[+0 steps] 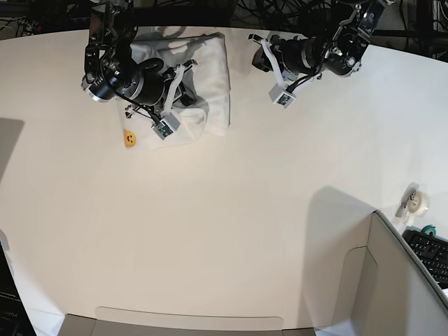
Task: Layout the t-shirt on the table in an organized manner, then fold the t-shirt properly
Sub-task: 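Press and tuck the folded bundle with the right gripper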
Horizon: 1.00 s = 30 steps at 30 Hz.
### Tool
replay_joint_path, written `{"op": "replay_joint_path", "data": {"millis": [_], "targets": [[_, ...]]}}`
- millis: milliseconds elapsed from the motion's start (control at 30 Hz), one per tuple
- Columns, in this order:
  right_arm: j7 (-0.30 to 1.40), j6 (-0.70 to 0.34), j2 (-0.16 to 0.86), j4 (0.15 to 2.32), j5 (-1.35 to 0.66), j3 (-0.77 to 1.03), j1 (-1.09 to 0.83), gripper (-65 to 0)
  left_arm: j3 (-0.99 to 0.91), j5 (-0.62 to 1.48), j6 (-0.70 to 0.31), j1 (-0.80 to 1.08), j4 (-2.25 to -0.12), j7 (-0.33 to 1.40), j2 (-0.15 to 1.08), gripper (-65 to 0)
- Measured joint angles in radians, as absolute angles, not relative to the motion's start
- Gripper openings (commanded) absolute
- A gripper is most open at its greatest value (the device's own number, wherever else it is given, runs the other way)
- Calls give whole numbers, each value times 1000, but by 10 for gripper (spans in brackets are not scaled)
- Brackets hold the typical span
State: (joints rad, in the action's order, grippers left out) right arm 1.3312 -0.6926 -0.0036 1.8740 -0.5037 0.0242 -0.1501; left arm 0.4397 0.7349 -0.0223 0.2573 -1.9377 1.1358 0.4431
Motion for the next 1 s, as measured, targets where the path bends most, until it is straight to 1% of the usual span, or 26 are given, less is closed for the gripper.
{"op": "replay_joint_path", "data": {"millis": [200, 233, 267, 433, 533, 733, 1000], "targets": [[1331, -693, -4, 1874, -503, -25, -140, -650, 440, 734, -22, 257, -1938, 1143, 421, -610], [1332, -693, -3, 1874, -503, -33, -140, -629, 440, 732, -22, 258, -1938, 1143, 422, -610], [1333, -693, -3, 1874, -501, -41, -140, -594, 439, 732, -22, 257, -1938, 1143, 422, -610], [1332, -677, -4, 1874, -511, -78, -139, -406, 440, 732, -22, 257, -1938, 1143, 422, -610], [1334, -676, -3, 1875, -559, -84, -139, -338, 440, 732, -22, 257, -1938, 1143, 422, -610], [1341, -673, 3, 1877, -725, -88, -99, -330, 440, 733, -22, 258, -1938, 1143, 422, -610], [1342, -673, 18, 1876, -865, -83, -17, -330, 440, 733, -22, 257, -1937, 1143, 424, -609]]}}
